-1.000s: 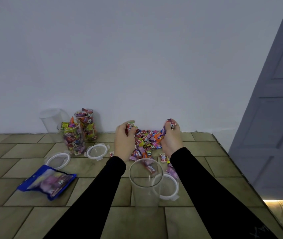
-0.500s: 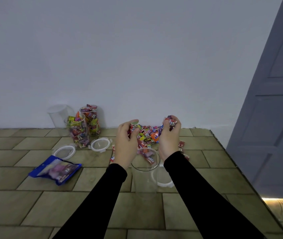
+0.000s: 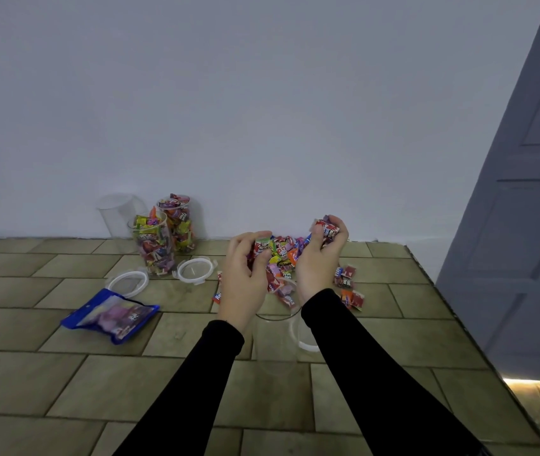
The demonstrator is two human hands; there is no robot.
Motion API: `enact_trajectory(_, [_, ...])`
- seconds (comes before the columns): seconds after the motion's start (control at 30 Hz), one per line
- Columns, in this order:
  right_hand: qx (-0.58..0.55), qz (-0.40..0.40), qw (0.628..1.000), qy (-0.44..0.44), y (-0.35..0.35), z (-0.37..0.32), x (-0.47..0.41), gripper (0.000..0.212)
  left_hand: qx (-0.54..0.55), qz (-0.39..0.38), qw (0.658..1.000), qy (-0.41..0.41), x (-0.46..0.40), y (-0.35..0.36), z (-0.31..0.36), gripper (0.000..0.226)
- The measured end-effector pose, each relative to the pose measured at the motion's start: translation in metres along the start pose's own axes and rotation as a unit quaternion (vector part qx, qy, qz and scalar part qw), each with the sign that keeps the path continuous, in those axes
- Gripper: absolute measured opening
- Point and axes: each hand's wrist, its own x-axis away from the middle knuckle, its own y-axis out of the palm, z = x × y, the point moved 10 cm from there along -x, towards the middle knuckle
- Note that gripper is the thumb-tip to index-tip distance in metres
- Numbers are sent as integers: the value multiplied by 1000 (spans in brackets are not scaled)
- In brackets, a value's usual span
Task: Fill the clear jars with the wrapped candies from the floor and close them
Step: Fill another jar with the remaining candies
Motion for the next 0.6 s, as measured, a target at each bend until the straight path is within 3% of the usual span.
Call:
enact_trajectory(0.2, [-5,14,1000,13,1,7,-7,16,27,-24,999,19,-11,11,-5,37])
enact_trajectory(0.4, [-18,19,999,25,2,11,-10,23,129,-46,990,-33,-14,18,-27,17])
enact_trajectory(0.6, [-25,18,999,29,2,17,-15,25,194,-81,976,-63,-13,28,-31,20])
